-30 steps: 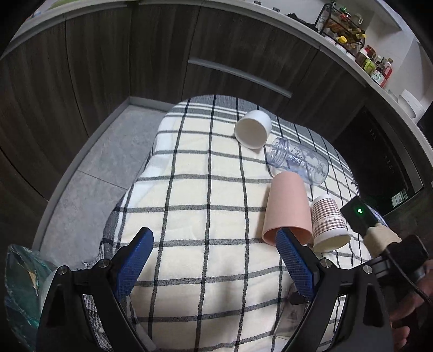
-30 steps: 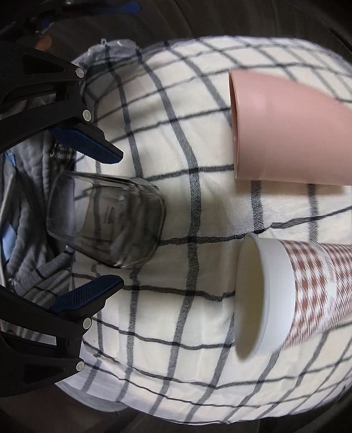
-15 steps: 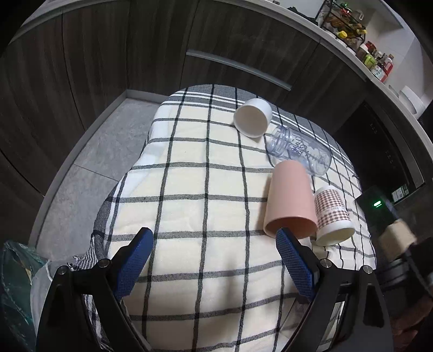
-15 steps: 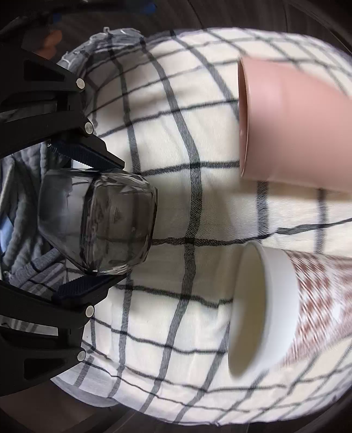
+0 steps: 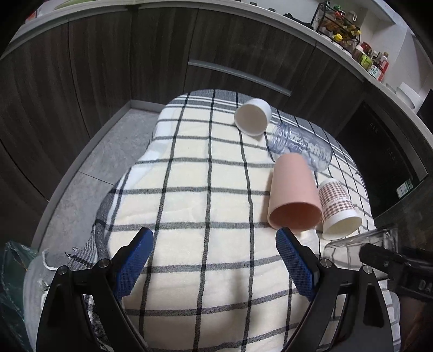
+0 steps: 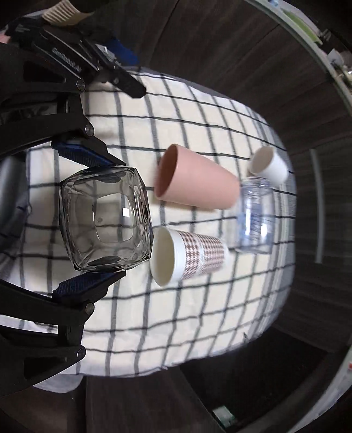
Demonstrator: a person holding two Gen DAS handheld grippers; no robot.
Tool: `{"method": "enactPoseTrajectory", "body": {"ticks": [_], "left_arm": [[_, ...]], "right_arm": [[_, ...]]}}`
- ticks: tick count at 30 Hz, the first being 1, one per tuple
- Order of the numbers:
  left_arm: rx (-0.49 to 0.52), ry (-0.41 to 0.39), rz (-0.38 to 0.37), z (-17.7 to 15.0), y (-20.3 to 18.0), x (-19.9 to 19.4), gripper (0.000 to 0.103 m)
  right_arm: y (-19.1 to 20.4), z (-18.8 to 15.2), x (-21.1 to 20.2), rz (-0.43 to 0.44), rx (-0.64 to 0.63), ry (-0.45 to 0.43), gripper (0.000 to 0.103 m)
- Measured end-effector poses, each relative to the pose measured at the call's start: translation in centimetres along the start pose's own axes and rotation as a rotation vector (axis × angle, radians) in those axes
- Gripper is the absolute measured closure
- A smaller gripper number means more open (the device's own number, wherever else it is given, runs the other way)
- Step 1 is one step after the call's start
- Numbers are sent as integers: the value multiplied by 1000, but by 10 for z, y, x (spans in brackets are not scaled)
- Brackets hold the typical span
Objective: Flip cup upside down
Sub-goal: 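Lower the inverted glass tumbler onto the cloth with the right tool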
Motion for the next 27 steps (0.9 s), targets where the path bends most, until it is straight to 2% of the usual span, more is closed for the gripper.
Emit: {"method": "enactPoseTrajectory", "body": {"ticks": [3, 8, 14, 22, 27], "left_arm": [[11, -4, 1, -2, -2, 4, 10], [17, 9, 12, -5, -1, 10, 10], [10, 33, 23, -6, 4, 19, 10], [20, 55, 13, -8, 2, 25, 10], [31, 55, 13, -8, 0, 24, 10]], "right_arm": [[1, -8, -6, -33, -13, -21, 35], [-3, -15, 11, -70, -29, -42, 35], [-3, -25, 38, -55, -3, 6, 34], [-5, -20, 42, -56, 8, 1, 34], [-8, -17, 34, -33, 20, -33, 22]]}}
Point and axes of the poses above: each gripper's, at about its wrist camera, not at the fingertips, and x roughly the way its jaws point, y to its left, z to its top, the point moved 4 cm from there along x, roughly the way its jaws point, and after that the axes turned 2 degrees about x, right-handed, at the moved point
